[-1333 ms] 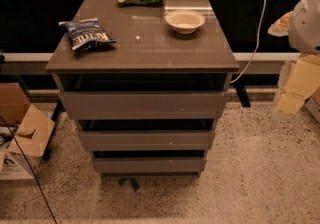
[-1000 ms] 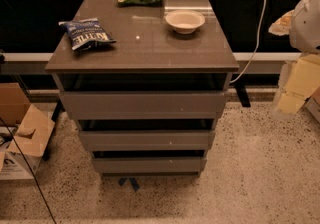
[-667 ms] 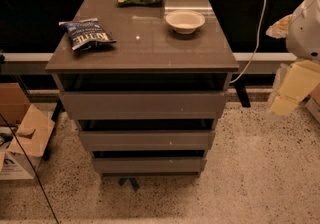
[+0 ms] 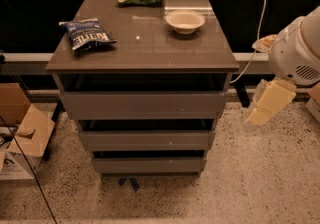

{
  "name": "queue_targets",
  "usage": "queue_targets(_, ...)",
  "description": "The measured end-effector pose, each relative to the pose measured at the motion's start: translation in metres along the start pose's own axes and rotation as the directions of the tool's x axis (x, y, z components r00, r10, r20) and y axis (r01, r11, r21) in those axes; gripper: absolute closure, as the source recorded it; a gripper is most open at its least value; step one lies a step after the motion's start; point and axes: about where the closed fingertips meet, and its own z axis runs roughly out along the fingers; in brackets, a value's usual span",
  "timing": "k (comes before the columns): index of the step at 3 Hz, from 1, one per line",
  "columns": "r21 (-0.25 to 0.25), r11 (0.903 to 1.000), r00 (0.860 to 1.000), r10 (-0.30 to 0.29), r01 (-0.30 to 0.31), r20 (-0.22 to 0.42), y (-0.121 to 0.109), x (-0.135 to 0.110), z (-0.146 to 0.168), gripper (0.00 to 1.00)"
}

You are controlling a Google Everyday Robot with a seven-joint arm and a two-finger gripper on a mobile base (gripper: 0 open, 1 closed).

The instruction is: Open middle drawer

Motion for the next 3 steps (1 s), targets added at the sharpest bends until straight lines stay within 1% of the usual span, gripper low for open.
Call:
queue_targets(1,-0.005,0.9999,0.998,0.016,-0.016,0.053,-0.005,-0.002,0.028,0.00)
queue_targets(2,-0.005,0.9999,0.998,0.016,-0.016,0.053,-0.004,-0.002,0.028,0.00)
queue_targets(3,-0.028,0.9994,0.999,0.021,-0.020,0.040,0.001,-0.004,0.039,0.00)
